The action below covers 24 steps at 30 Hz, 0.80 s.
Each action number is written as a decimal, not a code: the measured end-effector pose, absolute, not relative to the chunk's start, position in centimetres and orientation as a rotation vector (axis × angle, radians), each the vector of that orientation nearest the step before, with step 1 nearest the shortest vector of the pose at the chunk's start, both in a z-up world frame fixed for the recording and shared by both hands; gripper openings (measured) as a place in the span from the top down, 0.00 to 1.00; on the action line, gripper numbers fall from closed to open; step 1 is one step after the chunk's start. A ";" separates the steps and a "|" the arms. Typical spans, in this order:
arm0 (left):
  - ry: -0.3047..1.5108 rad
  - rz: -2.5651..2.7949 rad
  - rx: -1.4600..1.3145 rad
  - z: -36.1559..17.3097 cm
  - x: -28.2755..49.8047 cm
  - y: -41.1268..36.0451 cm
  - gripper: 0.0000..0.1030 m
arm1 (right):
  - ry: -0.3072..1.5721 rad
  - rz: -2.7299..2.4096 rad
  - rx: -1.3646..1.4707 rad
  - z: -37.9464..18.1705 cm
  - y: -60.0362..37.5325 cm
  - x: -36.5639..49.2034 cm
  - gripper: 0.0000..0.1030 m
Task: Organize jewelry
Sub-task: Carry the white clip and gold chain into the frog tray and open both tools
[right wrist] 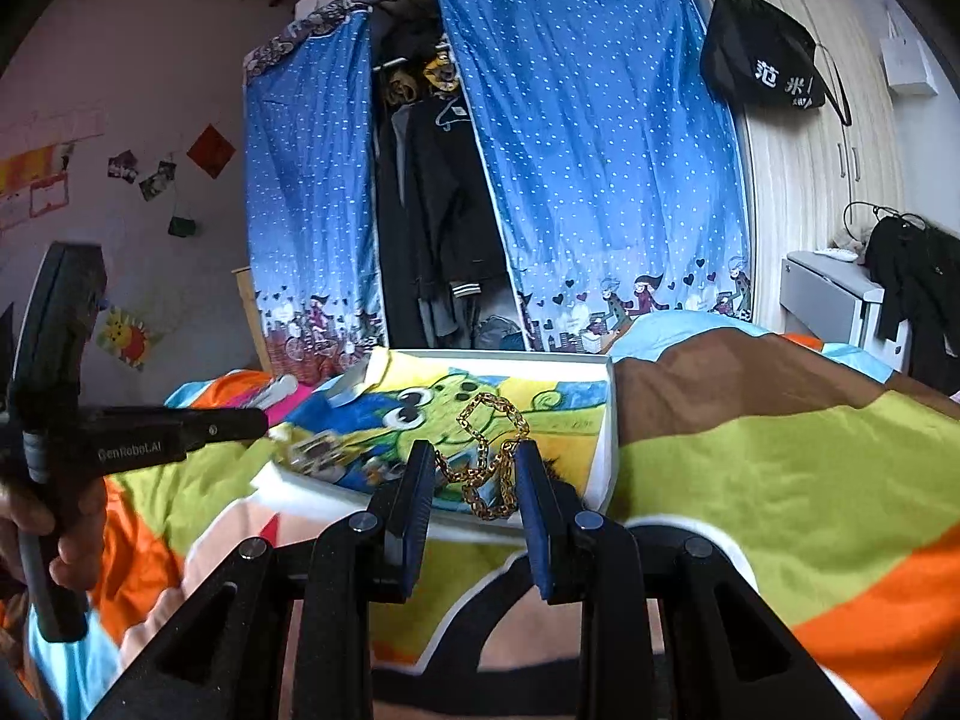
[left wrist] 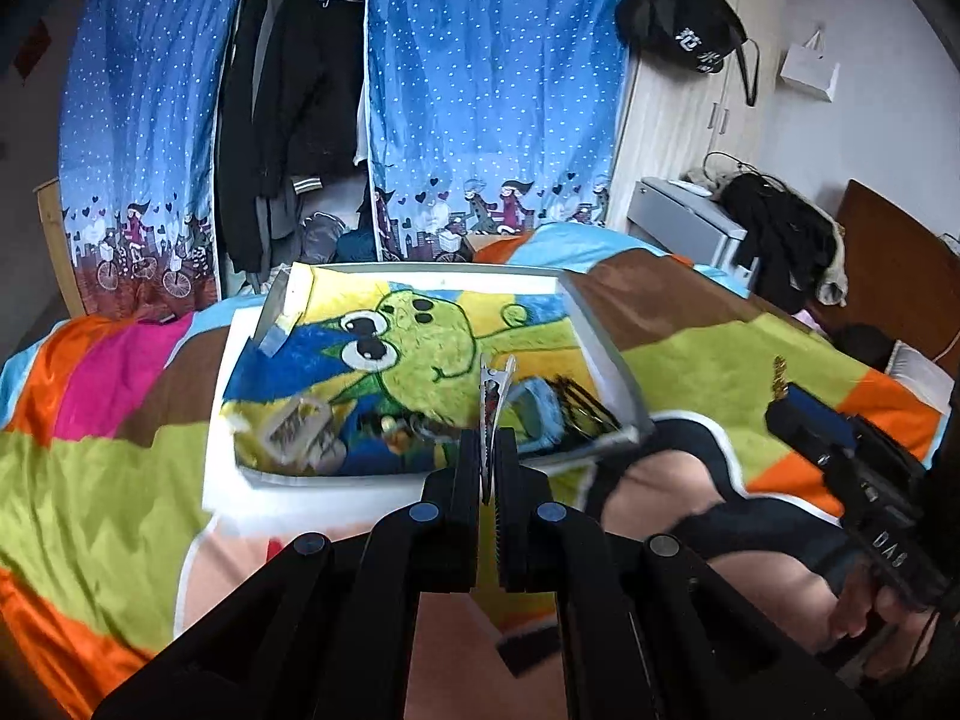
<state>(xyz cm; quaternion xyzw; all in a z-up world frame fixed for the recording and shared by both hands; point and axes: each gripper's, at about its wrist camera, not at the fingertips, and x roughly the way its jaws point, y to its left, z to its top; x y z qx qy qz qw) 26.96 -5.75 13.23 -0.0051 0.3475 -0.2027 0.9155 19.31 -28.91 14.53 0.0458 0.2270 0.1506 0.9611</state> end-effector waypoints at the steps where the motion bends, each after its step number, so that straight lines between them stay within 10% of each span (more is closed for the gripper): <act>1: 0.704 -0.416 0.002 12.6 27.9 -5.9 0.98 | 0.461 0.302 0.094 14.2 -29.0 20.2 0.75; 24: 0.796 -0.463 -0.033 2.1 39.0 -7.7 0.98 | 0.625 0.260 0.111 3.2 -27.7 31.6 0.74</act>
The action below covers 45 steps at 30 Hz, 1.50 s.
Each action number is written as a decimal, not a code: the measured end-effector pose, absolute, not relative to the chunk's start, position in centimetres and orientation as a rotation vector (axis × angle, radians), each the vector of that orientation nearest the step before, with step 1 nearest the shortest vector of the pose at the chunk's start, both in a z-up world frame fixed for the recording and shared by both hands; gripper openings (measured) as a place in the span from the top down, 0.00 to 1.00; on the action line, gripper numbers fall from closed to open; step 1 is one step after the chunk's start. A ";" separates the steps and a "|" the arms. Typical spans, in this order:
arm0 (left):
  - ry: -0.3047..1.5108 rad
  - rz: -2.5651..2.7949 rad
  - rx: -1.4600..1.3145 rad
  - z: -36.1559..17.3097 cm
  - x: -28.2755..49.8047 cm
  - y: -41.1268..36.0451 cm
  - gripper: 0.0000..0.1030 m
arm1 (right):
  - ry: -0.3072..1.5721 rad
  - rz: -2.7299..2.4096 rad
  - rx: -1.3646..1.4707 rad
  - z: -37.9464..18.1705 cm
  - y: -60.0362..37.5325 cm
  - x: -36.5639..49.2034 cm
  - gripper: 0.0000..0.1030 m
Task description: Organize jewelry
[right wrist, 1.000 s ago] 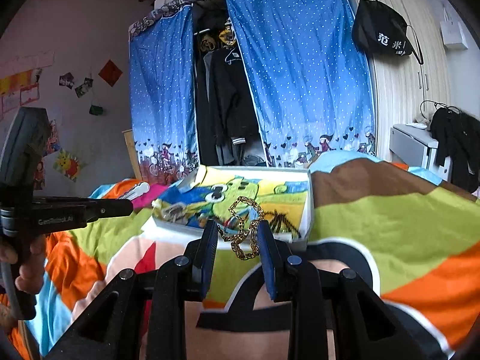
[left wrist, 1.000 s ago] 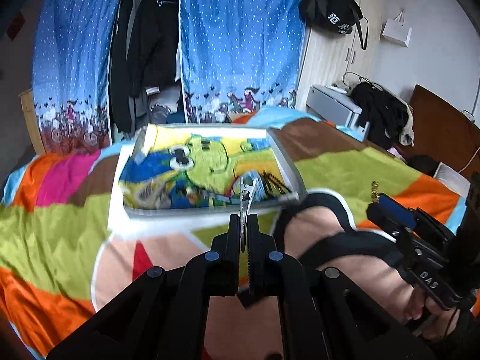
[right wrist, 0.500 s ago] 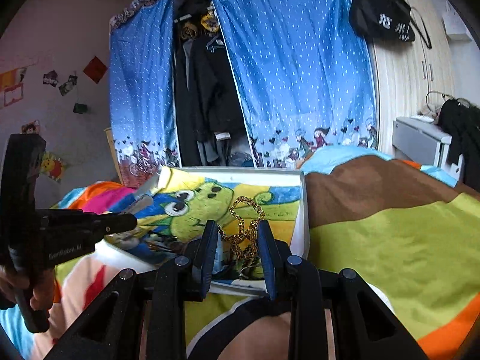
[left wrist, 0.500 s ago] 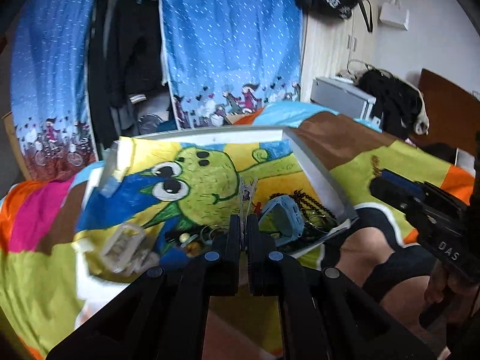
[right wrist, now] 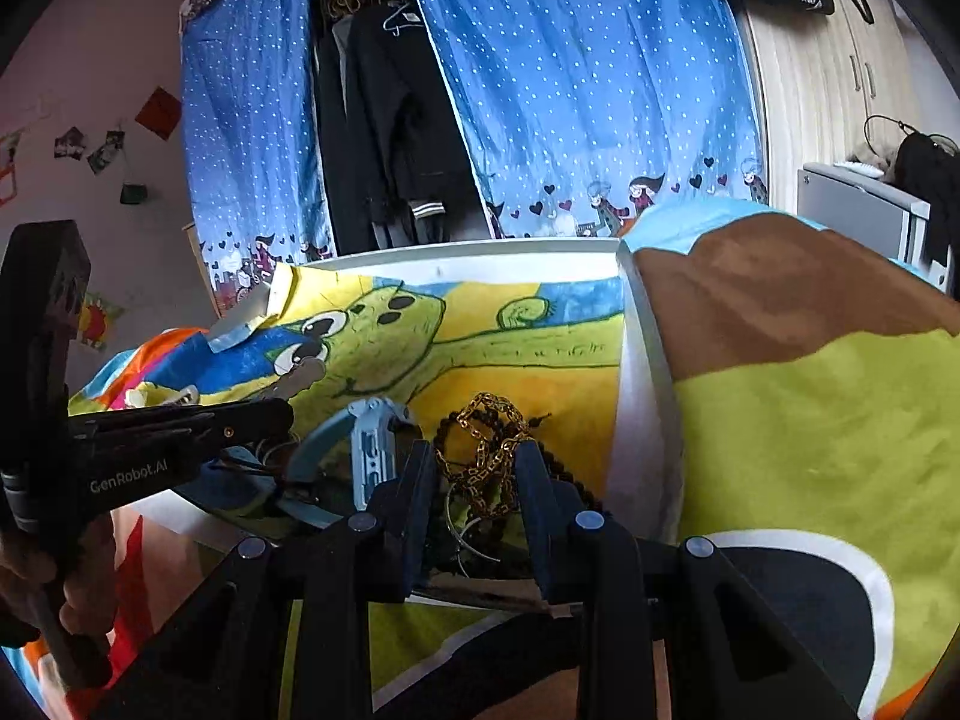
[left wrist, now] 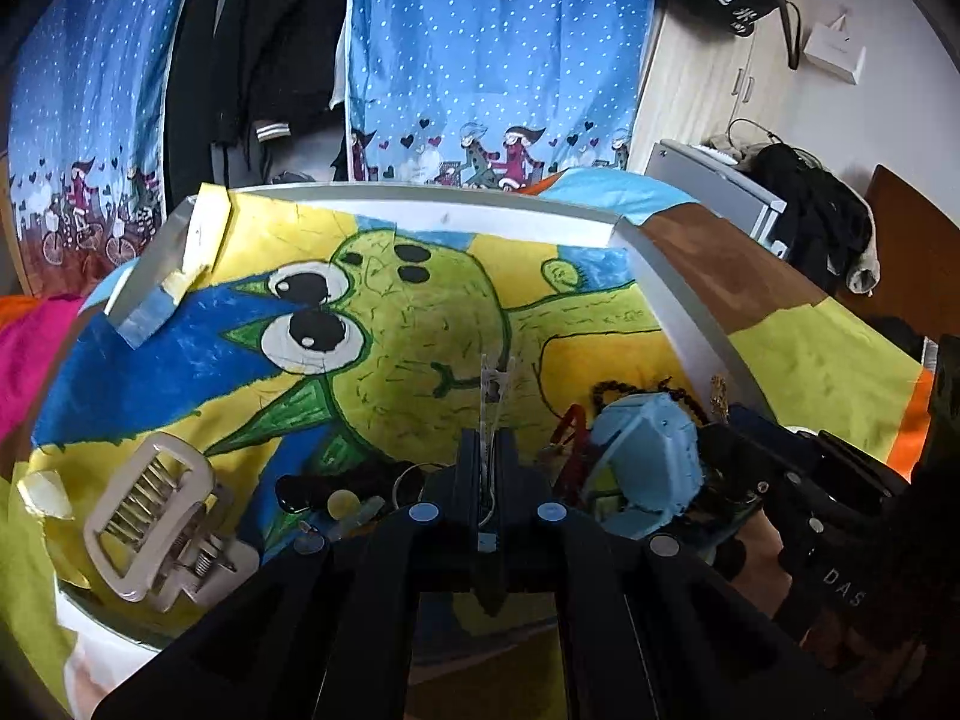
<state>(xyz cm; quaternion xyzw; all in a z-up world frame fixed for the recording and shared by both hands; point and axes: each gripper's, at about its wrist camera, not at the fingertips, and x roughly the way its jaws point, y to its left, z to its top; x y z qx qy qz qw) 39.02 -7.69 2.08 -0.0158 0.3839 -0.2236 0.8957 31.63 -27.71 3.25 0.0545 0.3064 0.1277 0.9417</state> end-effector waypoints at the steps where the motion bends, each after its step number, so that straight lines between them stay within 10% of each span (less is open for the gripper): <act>1: 0.799 -0.460 -0.029 2.0 39.0 -7.8 0.98 | 0.629 0.255 0.106 3.1 -27.7 31.7 0.73; 10: 0.819 -0.425 -0.034 1.6 38.1 -8.0 0.93 | 0.631 0.211 0.092 3.4 -28.5 30.9 0.71; 14: 0.779 -0.403 -0.064 3.0 36.8 -7.4 0.54 | 0.606 0.187 0.088 4.4 -29.0 29.4 0.56; 26: 0.590 -0.265 -0.070 9.6 27.1 -4.5 0.08 | 0.496 0.202 0.118 10.3 -29.2 22.9 0.12; 29: 0.576 -0.247 -0.065 10.7 24.4 -4.0 0.06 | 0.461 0.213 0.123 11.8 -29.1 20.4 0.00; 45: 0.461 -0.208 -0.013 14.9 8.5 -3.0 0.05 | 0.351 0.236 0.090 16.3 -27.7 6.6 0.00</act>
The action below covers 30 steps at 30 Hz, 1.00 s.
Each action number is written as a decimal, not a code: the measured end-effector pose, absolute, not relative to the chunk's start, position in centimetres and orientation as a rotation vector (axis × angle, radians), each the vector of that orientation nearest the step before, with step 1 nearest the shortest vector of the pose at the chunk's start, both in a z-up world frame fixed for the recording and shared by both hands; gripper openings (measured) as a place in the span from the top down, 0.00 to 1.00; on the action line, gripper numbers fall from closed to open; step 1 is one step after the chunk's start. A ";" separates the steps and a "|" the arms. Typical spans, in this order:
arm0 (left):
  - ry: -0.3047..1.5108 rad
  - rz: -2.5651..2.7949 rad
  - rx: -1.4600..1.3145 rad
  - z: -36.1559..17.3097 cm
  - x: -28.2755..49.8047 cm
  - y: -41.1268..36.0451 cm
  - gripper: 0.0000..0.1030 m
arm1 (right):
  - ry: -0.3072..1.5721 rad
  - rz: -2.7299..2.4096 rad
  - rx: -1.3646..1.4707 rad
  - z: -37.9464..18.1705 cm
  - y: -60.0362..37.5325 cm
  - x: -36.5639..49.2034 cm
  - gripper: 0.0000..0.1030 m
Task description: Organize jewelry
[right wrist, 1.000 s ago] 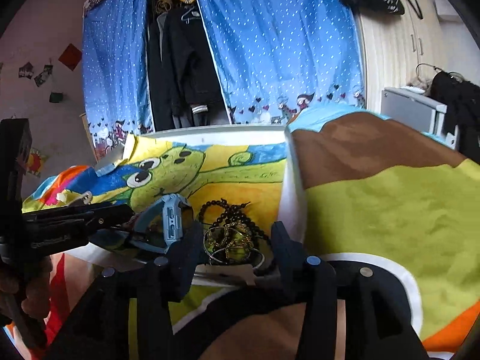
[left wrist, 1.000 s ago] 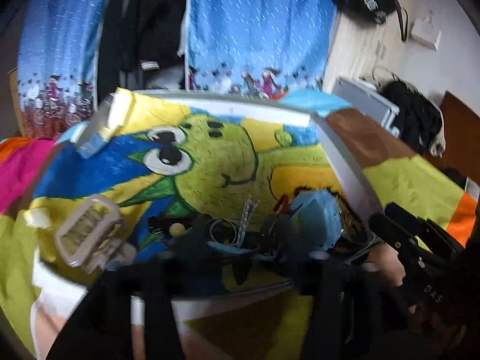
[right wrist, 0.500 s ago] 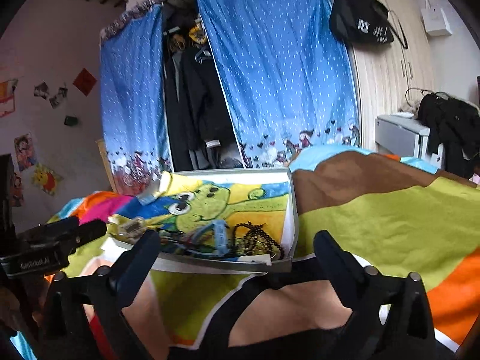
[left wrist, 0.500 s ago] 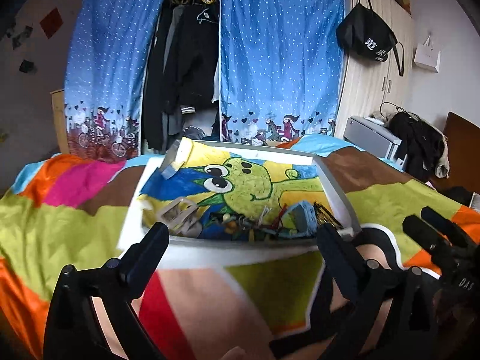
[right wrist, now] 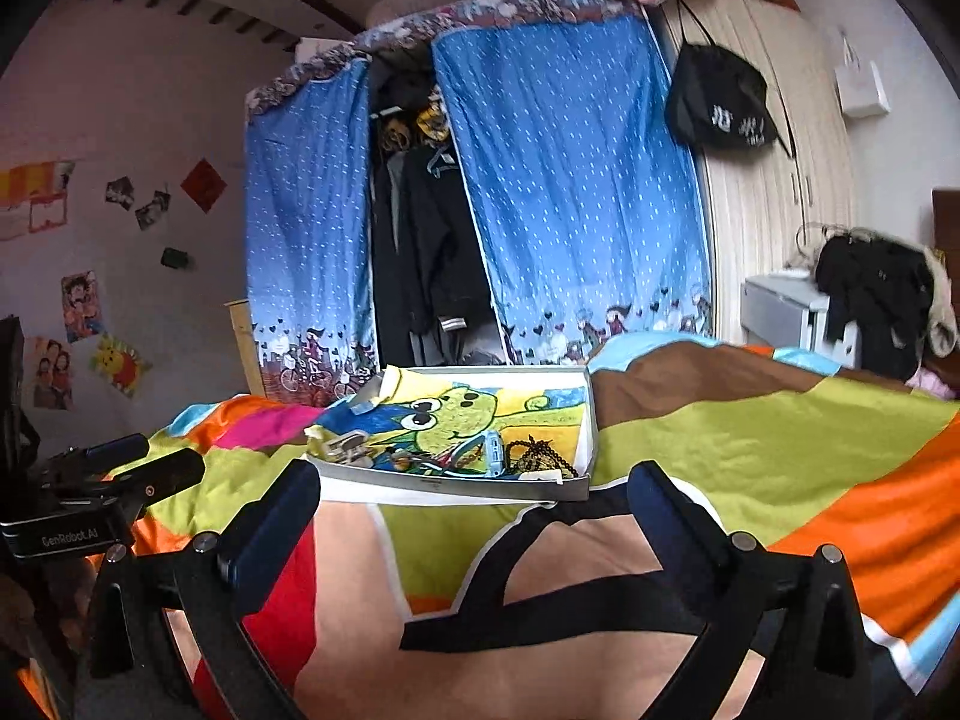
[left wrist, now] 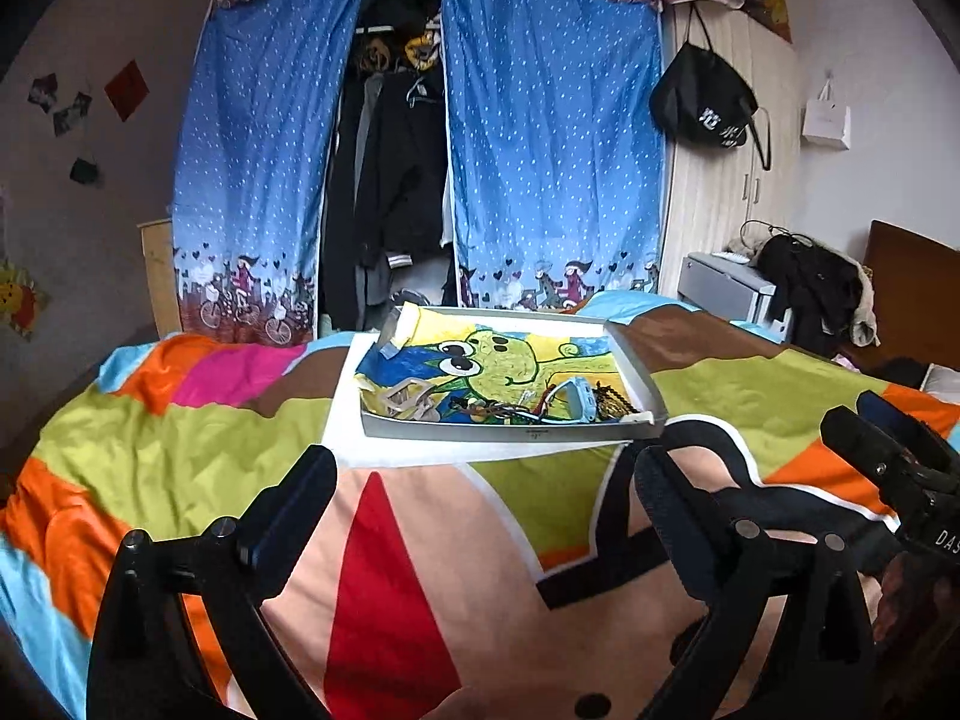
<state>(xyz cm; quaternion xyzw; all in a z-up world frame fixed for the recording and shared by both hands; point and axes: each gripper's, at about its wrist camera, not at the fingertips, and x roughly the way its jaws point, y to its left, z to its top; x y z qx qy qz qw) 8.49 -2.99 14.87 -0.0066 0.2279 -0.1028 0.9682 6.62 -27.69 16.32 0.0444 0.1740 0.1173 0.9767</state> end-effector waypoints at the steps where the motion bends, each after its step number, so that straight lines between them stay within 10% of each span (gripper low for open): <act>1: 0.454 -0.209 -0.009 15.0 7.9 -2.9 0.05 | 0.339 0.238 0.080 16.6 -27.5 5.7 0.00; 30: 0.479 -0.086 -0.041 7.7 -2.4 1.4 0.05 | 0.311 0.172 0.034 11.7 -24.9 -5.1 0.00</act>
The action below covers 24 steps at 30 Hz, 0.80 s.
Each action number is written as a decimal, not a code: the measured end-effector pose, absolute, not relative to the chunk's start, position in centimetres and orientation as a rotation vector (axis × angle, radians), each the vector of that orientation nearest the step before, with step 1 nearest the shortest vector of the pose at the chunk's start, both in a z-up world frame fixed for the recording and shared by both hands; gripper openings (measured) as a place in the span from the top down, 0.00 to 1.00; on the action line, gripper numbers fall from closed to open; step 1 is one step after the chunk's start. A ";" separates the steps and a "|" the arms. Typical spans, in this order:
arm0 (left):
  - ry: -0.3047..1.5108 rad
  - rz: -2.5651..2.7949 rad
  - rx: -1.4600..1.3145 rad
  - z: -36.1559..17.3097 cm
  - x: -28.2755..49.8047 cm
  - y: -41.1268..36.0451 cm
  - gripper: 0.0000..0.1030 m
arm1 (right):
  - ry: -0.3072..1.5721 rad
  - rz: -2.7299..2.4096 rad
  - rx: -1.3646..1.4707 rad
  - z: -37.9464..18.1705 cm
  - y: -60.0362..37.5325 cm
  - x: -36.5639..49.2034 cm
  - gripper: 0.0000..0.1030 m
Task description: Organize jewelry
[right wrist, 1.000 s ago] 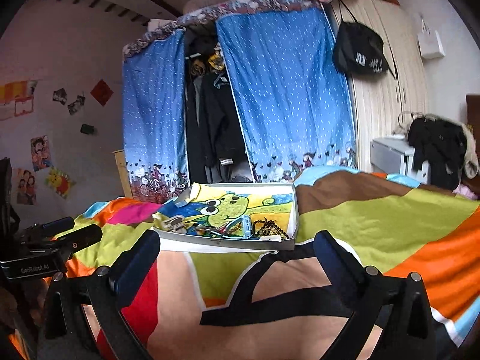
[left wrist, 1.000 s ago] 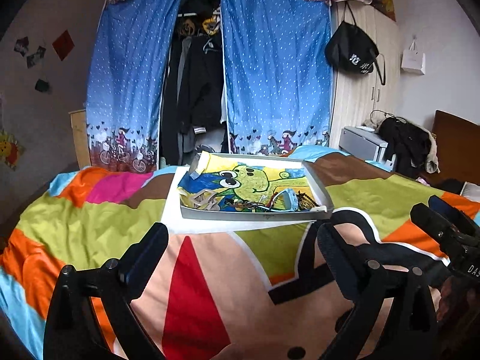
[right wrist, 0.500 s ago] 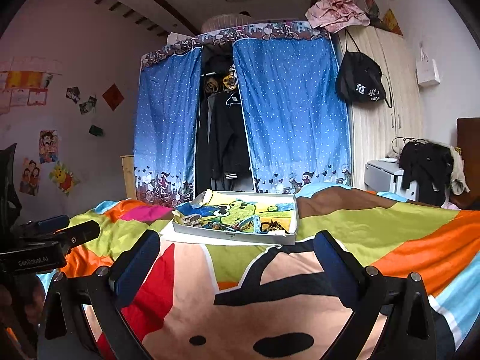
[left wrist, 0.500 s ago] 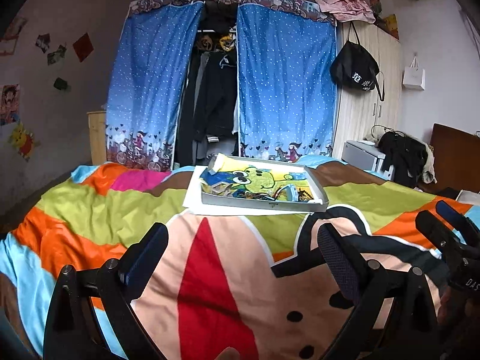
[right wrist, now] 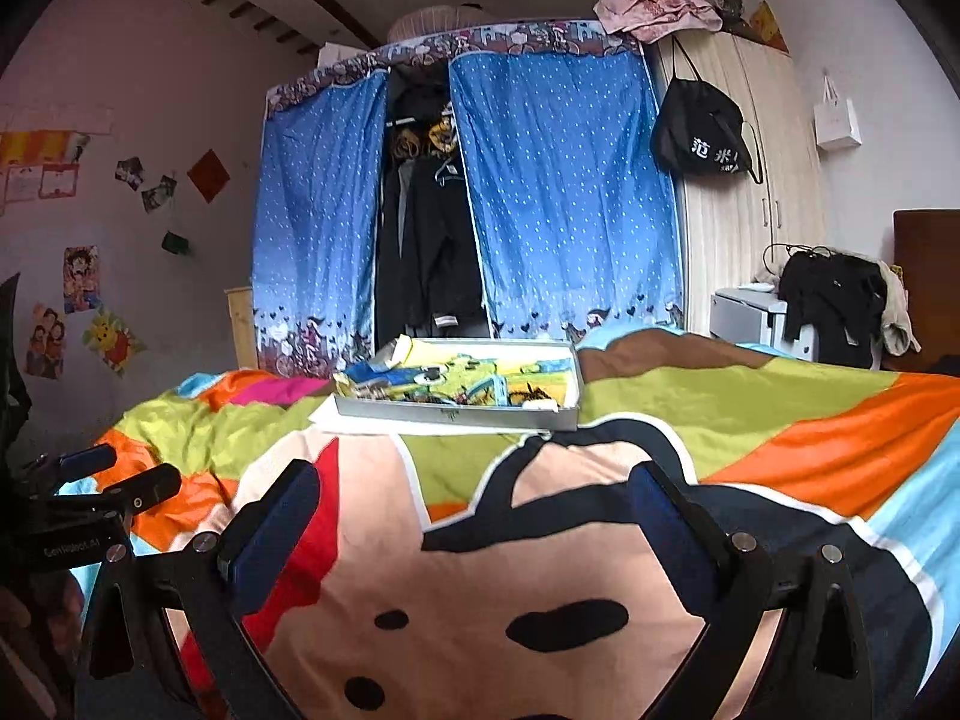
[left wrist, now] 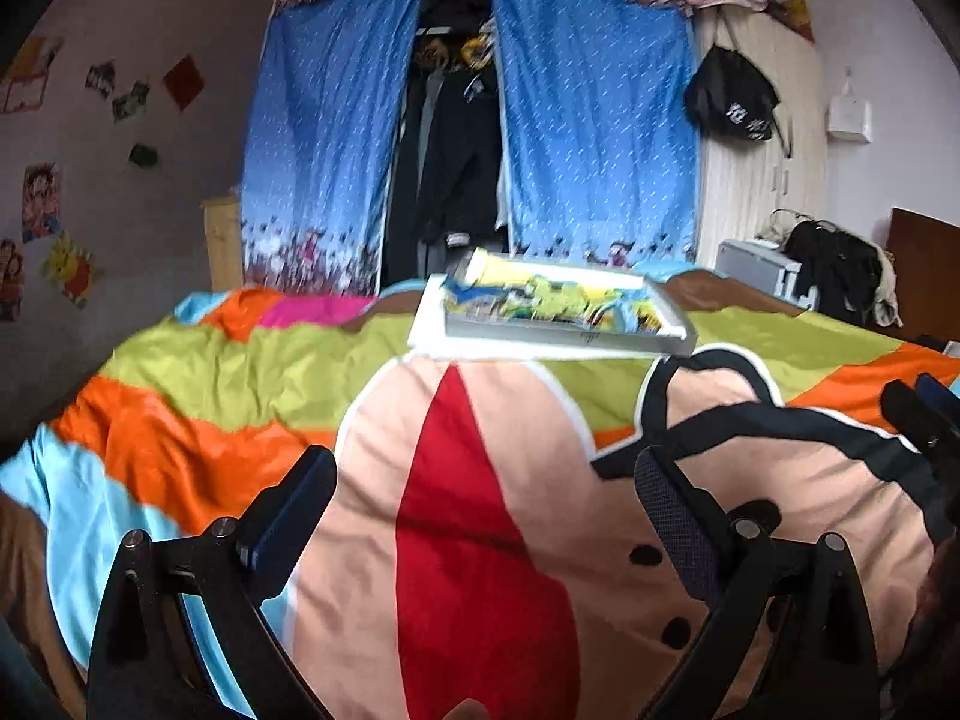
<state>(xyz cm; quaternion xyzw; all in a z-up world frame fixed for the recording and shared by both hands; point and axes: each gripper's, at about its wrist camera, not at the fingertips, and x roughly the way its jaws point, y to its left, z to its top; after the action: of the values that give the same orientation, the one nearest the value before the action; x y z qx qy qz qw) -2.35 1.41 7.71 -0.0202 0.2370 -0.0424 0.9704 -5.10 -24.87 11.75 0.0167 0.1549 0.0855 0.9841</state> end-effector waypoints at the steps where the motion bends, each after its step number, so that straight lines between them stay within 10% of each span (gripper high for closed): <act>1: 0.488 -0.082 -0.048 7.3 -2.4 1.6 0.05 | 0.318 0.164 0.026 11.3 -24.9 -5.0 0.00; 24: 0.474 -0.039 -0.021 5.8 -1.9 1.6 0.05 | 0.418 0.059 0.002 7.2 -25.4 -3.4 0.00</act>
<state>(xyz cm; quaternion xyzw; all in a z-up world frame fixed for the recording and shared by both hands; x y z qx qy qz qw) -1.92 1.65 5.76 -0.0103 0.2348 -0.0195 0.9718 -3.43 -25.38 7.16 0.0012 0.2074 0.0293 0.9778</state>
